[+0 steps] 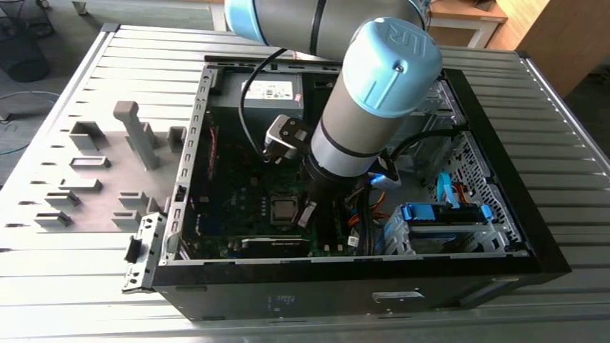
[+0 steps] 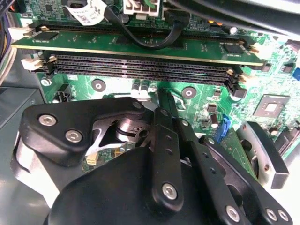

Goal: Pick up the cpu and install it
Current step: 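Install the first cpu locking lever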

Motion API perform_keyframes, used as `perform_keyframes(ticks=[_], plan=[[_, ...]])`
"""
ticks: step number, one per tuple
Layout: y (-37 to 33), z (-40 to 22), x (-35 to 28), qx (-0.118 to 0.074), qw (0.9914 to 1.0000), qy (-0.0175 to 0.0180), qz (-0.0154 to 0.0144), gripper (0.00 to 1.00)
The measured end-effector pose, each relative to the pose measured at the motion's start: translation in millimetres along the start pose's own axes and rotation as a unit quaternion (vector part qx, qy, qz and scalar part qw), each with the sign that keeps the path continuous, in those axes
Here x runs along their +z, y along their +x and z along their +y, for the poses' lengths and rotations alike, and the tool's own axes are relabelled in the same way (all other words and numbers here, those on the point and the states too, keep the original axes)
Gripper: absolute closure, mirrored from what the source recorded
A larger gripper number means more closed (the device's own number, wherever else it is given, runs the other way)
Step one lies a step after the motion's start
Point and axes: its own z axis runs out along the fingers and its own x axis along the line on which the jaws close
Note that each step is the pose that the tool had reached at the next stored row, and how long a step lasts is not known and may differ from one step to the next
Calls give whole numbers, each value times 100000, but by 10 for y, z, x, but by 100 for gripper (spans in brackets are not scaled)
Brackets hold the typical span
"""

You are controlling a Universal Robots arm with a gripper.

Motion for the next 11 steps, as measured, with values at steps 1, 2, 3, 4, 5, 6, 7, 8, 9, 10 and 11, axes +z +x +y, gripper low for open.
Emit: perform_keyframes(ticks=[1,2,3,4,5,6,7,8,9,10,11], plan=[[6,-3,4,-1,100000,3,3,89],[10,-6,7,-3,100000,0,-6,89],[14,-8,9,-2,100000,-3,-14,89],[15,-9,9,-3,100000,-11,-29,89],[16,-9,10,-8,100000,-20,-46,89],[16,-10,10,-13,100000,-30,-72,89],[18,-11,10,-18,100000,-48,-102,89],[20,-12,10,-32,100000,-80,-169,89],[23,-13,10,-42,100000,-124,-254,89],[26,-14,10,-72,99999,-192,-397,89],[30,-16,9,-99,99998,-274,-558,89]])
